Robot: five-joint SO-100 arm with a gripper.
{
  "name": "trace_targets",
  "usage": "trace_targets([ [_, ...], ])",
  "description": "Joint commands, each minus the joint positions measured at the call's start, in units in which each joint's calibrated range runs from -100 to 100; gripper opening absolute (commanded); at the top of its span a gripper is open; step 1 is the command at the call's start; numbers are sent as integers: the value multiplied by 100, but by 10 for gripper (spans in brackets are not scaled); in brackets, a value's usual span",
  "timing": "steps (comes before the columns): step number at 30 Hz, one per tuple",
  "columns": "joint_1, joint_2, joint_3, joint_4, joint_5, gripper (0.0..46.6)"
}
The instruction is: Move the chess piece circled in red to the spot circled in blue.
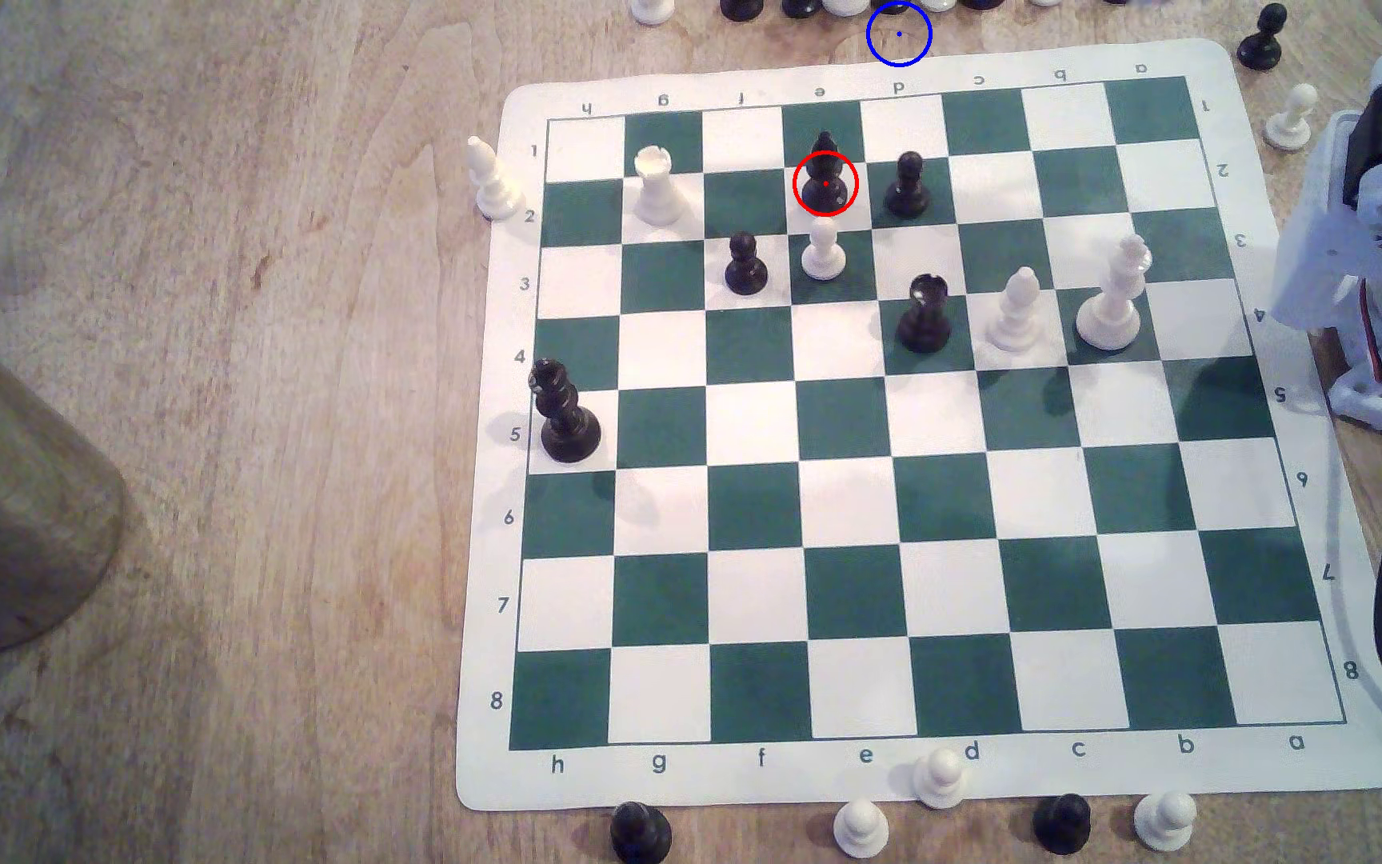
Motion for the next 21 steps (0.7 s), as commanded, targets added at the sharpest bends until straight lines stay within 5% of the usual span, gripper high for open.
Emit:
trace_targets([
  [1,130,1472,-1416,1094,-269,2],
  [4,185,2211,-2078,1774,-498,12],
  [12,247,3493,-2622,2142,-874,173],
  [16,138,4180,-2749,2052,-899,127],
  [21,122,4630,-2749,1831,-972,141],
])
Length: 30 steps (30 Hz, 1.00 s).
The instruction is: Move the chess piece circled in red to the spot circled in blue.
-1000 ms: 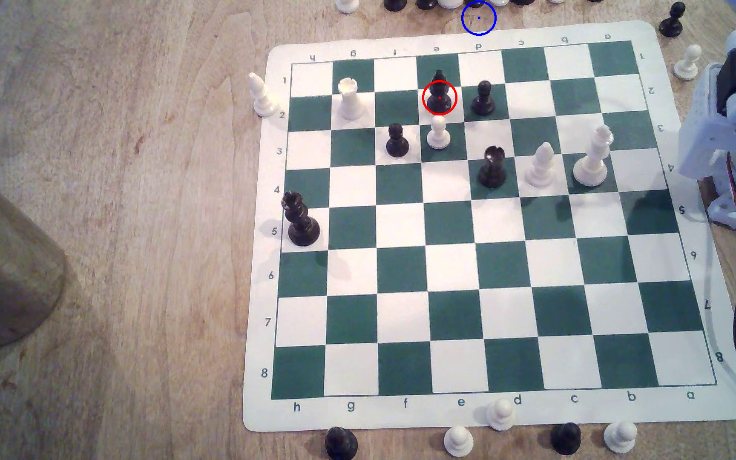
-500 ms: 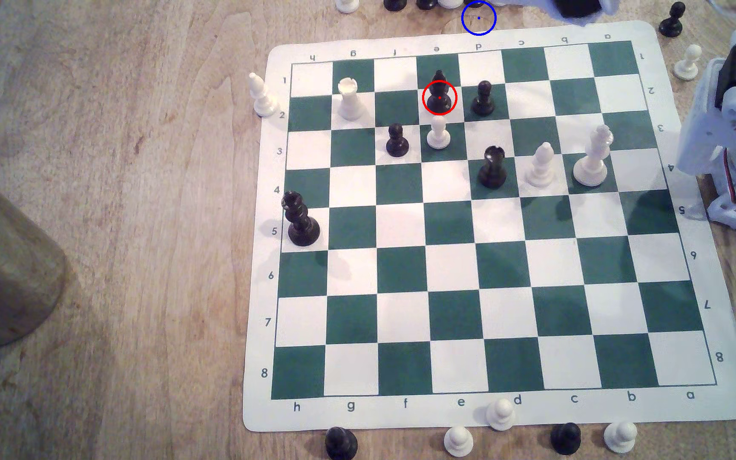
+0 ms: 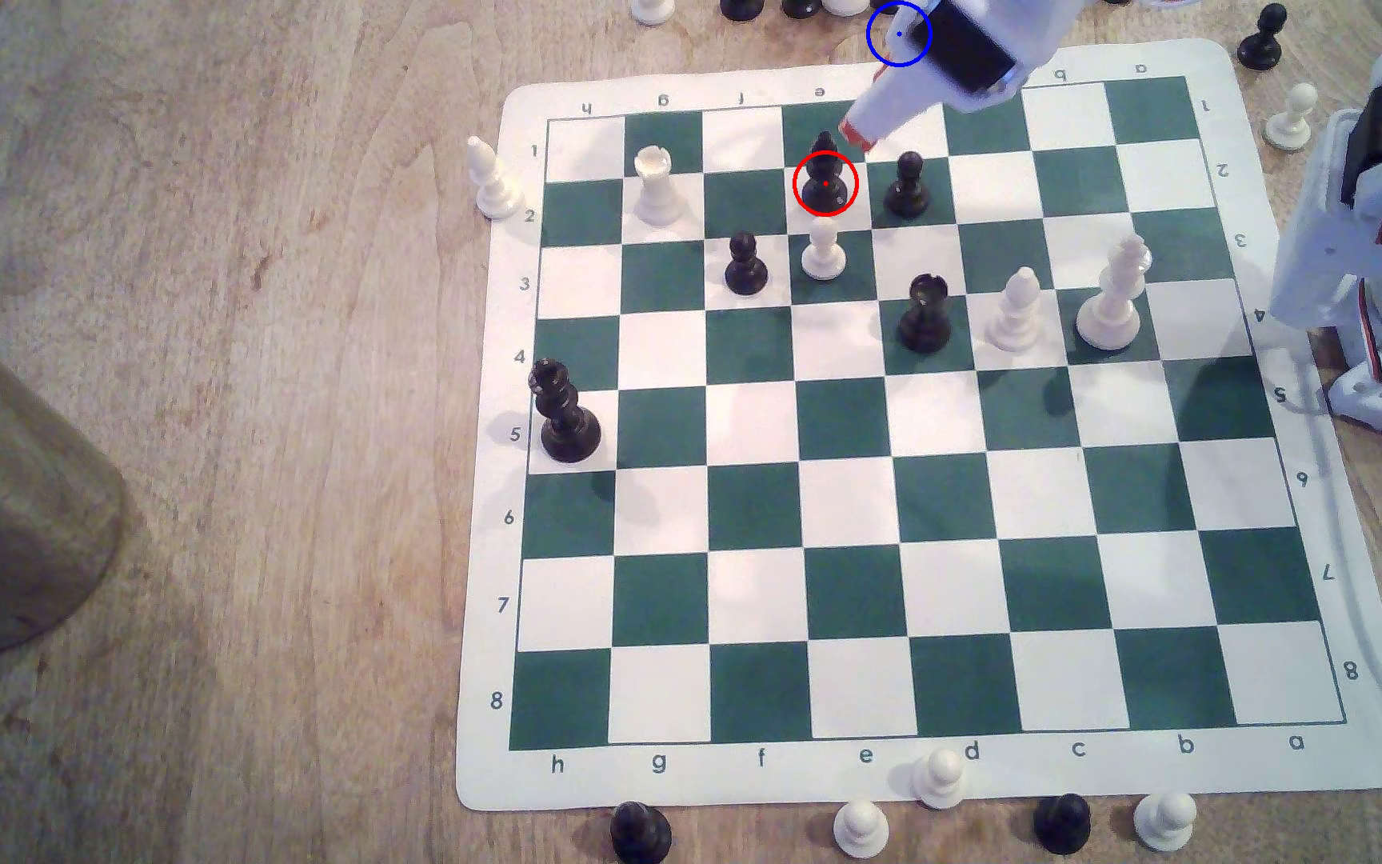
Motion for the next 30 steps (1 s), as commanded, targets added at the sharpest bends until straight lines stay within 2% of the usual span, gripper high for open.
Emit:
trace_targets([
  [1,20,207,-544,-242,-44,146],
  [6,114,478,-562,-471,-39,165],
  [13,90,1141,-834,-586,-49,149],
  [30,262,1896,-1097,-963,-24,156],
])
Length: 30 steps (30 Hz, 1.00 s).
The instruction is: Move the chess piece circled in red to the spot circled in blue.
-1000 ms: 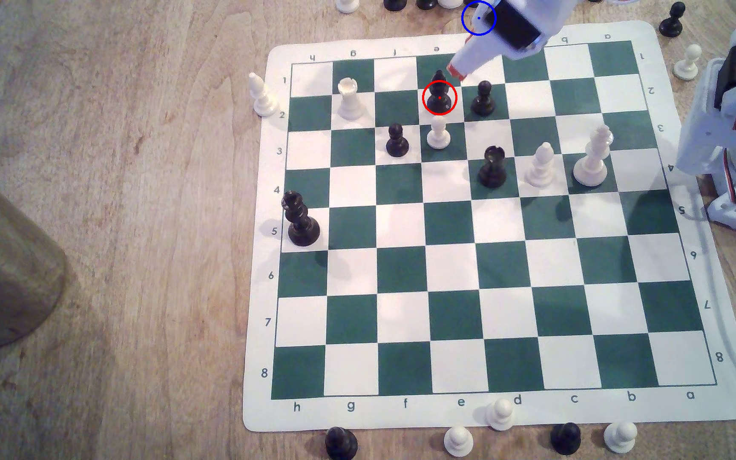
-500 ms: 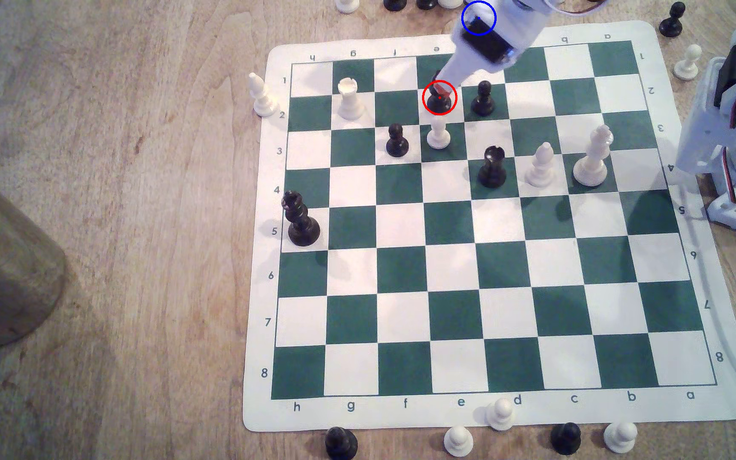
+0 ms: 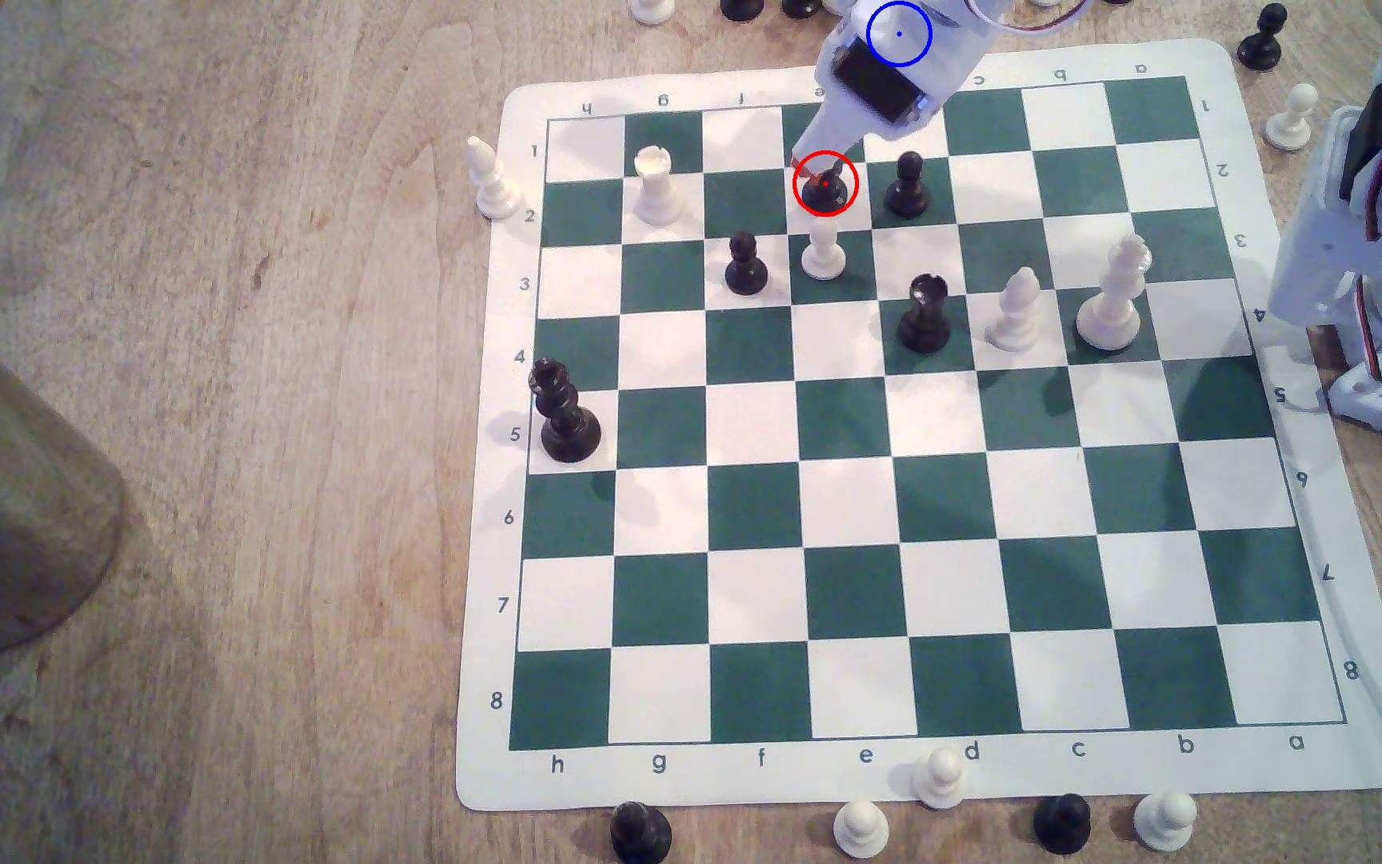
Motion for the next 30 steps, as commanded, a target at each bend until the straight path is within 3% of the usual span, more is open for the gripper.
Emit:
trace_targets([
  [1,27,62,-491,-166,5,157],
  [30,-44,792,-718,-518,-29,137],
])
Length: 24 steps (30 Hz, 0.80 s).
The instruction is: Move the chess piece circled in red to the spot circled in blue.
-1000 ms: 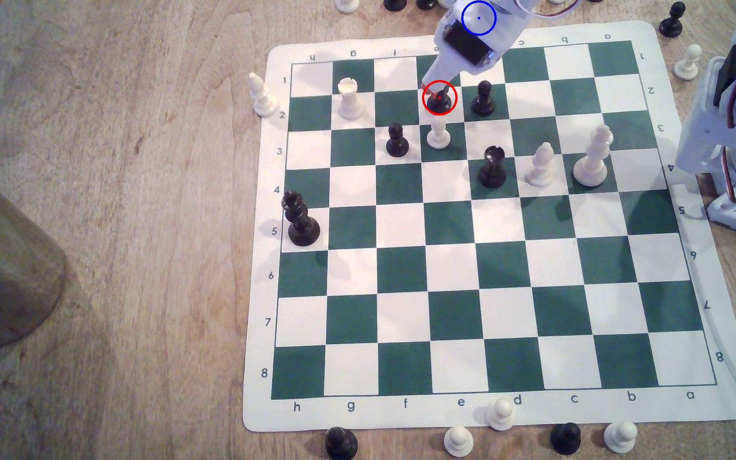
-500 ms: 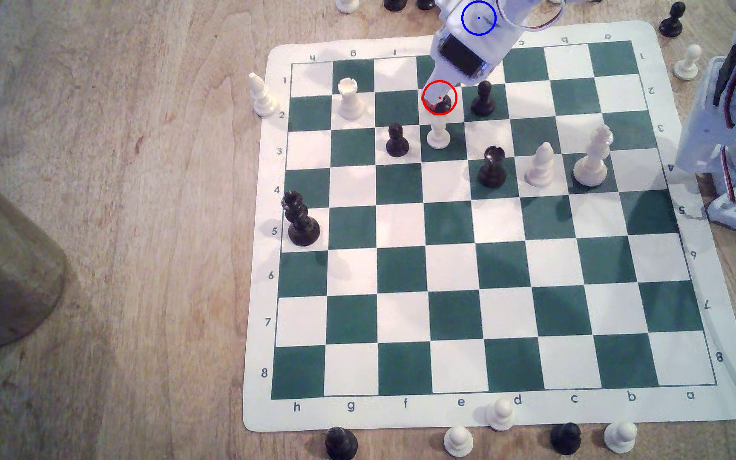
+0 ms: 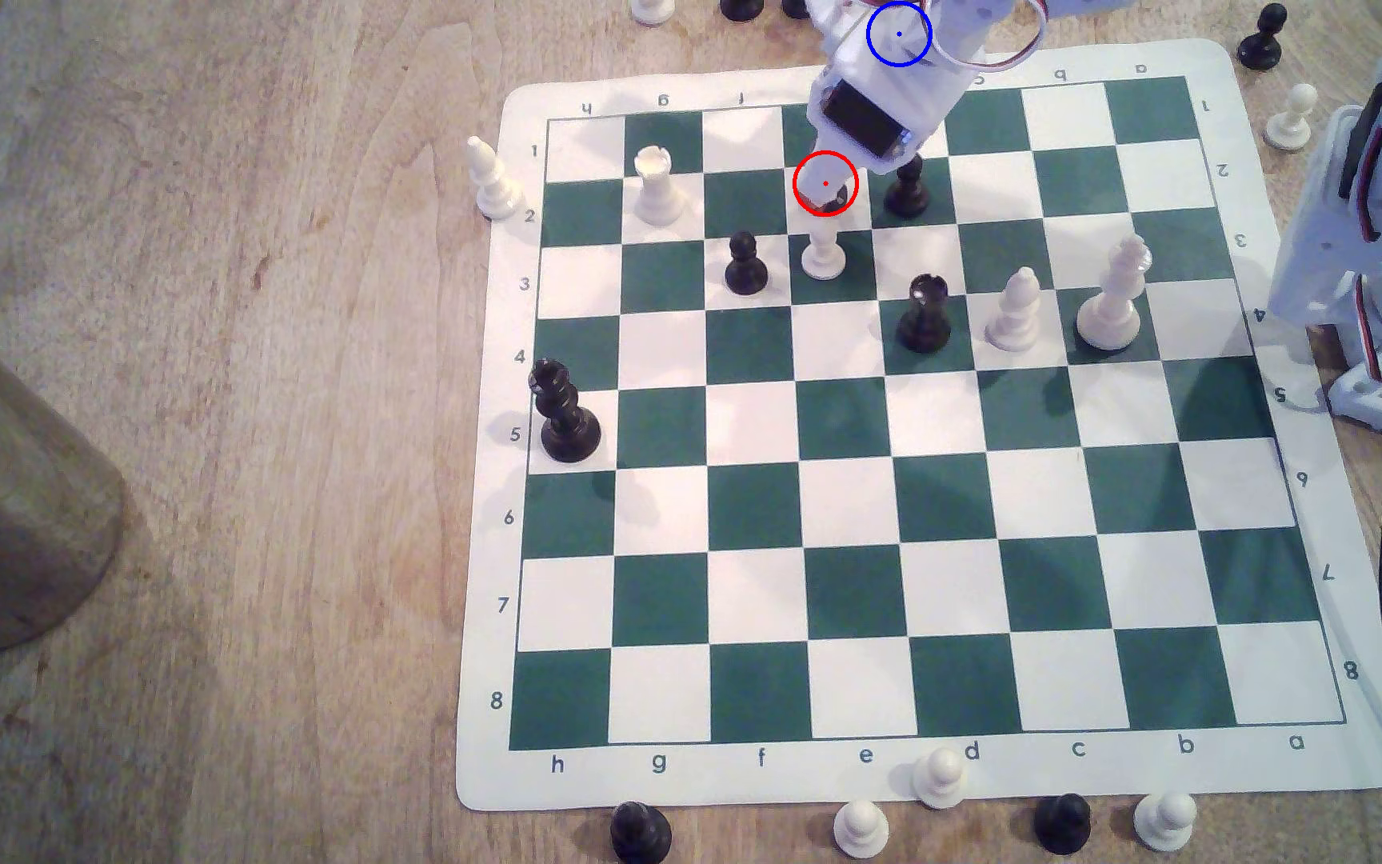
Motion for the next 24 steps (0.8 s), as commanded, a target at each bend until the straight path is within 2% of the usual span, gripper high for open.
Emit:
trace_targets([
  [1,-36,-96,-582,-96,-29,137],
  [24,-68,56,-582,-47,-29,128],
])
